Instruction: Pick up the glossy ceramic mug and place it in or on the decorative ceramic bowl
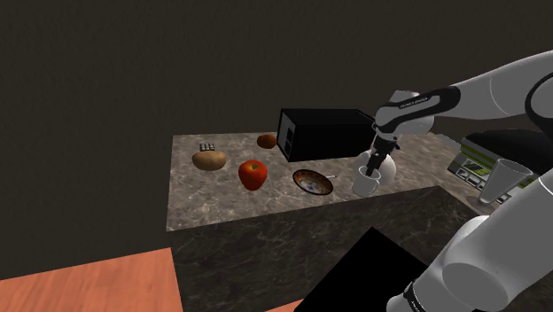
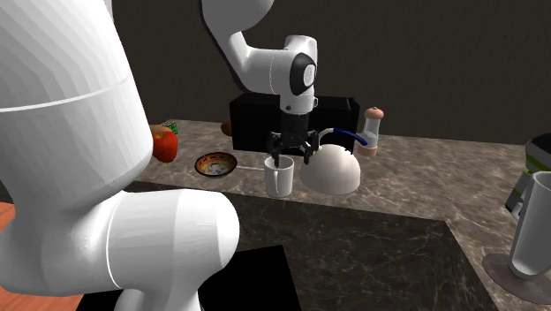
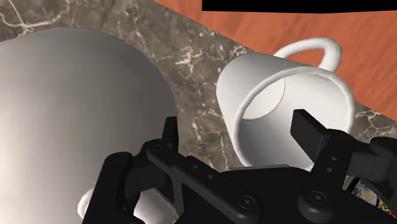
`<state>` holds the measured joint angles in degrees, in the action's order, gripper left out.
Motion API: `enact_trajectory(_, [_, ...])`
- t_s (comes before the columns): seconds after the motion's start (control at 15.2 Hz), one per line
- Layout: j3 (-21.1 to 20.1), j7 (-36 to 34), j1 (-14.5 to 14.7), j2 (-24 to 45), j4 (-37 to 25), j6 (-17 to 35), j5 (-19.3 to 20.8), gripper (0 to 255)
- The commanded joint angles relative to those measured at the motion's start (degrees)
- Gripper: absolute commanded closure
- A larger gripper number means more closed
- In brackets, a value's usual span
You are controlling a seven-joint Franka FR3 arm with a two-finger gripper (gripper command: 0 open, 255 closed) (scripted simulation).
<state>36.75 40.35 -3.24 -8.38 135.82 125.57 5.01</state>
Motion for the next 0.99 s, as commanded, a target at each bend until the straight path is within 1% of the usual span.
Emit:
enact_trajectory(0.0, [0.2, 0.5, 0.1, 0.9, 0.8, 1.7, -0.6, 0])
enact_trajectory(0.13, [0.4, 0.9, 0.2, 1.8, 1.5, 3.0, -1.1, 0])
enact_trajectory(0.59, [0.4, 0.9, 0.2, 1.8, 1.4, 3.0, -1.1, 0])
enact_trajectory(0.66, [0.4, 0.9, 0.2, 1.8, 1.4, 3.0, -1.1, 255])
enact_trajectory(0.92, [0.4, 0.9, 0.2, 1.8, 1.4, 3.0, -1.1, 255])
